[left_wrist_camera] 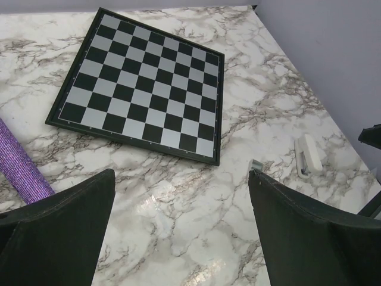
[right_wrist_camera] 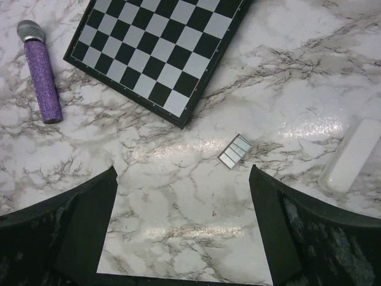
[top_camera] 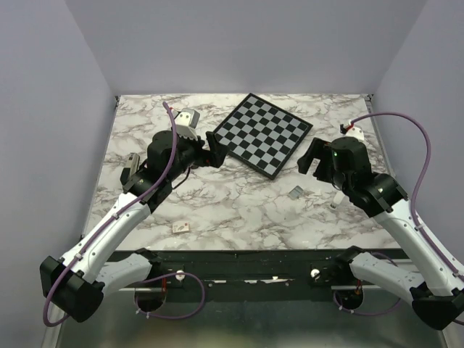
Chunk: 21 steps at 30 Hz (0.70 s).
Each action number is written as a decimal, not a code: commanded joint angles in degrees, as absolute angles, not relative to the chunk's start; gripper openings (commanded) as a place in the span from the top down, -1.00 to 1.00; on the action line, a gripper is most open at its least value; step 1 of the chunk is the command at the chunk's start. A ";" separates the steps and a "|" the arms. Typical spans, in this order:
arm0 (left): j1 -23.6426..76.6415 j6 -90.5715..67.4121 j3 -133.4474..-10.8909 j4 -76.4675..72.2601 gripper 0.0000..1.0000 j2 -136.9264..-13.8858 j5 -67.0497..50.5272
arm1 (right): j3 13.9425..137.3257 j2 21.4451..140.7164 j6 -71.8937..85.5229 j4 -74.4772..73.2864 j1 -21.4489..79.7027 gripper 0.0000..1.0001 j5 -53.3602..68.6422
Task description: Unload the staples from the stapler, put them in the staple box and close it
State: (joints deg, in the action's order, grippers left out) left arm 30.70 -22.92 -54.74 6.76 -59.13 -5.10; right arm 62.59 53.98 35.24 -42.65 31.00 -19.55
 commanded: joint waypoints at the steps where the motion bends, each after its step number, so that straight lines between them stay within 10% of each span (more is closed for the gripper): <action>1: 31.11 -21.89 -55.72 7.30 -0.97 -57.83 -3.43 | 63.02 54.14 37.70 -45.08 30.76 -1.00 -22.58; 11: 31.46 -21.97 -55.63 7.47 -0.97 -57.39 -2.99 | 69.43 67.13 46.04 -62.82 29.62 -1.00 -39.45; 21: 31.90 -22.32 -55.02 6.68 -0.97 -56.07 -2.55 | 60.48 70.14 38.41 -61.00 10.82 -0.61 -23.39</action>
